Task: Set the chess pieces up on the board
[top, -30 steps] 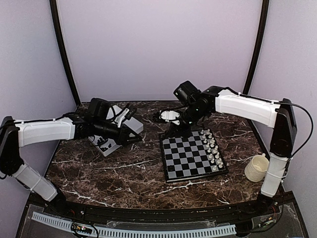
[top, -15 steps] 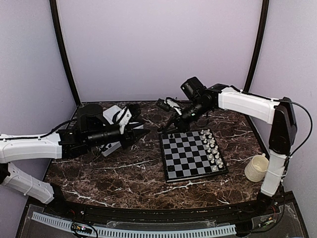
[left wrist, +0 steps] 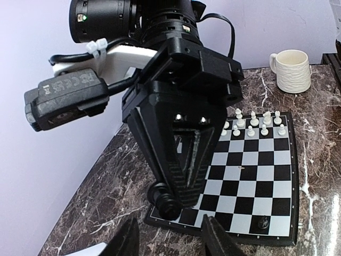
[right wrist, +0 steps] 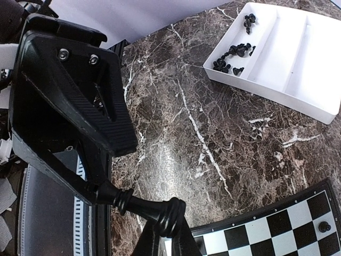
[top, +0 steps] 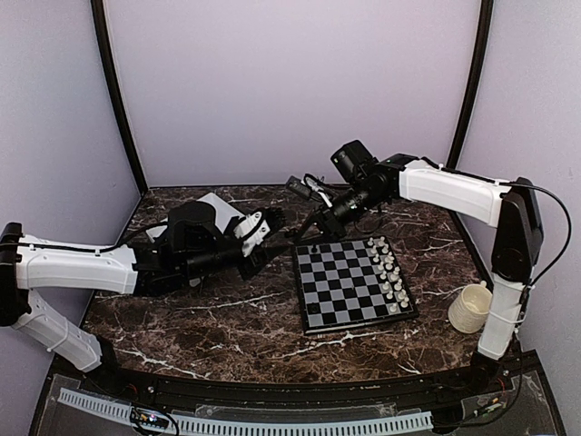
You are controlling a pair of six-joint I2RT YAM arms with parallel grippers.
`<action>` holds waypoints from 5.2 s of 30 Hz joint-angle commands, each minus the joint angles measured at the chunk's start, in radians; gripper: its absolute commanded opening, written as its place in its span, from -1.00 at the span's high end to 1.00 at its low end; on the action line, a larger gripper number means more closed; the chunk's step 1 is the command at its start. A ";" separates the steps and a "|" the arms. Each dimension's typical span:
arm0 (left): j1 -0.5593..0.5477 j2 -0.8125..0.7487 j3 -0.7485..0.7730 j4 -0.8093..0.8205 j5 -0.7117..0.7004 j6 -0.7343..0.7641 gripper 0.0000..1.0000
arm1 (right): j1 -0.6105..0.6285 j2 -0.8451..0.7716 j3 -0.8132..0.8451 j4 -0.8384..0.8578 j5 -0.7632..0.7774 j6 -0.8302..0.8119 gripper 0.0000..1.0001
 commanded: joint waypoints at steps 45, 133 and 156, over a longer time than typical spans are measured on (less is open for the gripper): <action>0.084 0.464 0.659 -0.784 0.220 -0.356 0.88 | -0.590 -0.490 -0.654 0.299 0.202 -0.134 0.17; 0.138 0.789 0.989 -0.990 0.300 -0.379 0.34 | -0.594 -0.386 -0.627 0.275 0.225 -0.158 0.08; 0.585 0.362 0.692 -1.211 -0.053 -0.590 0.11 | -0.591 -0.338 -0.375 0.037 0.157 -0.196 0.07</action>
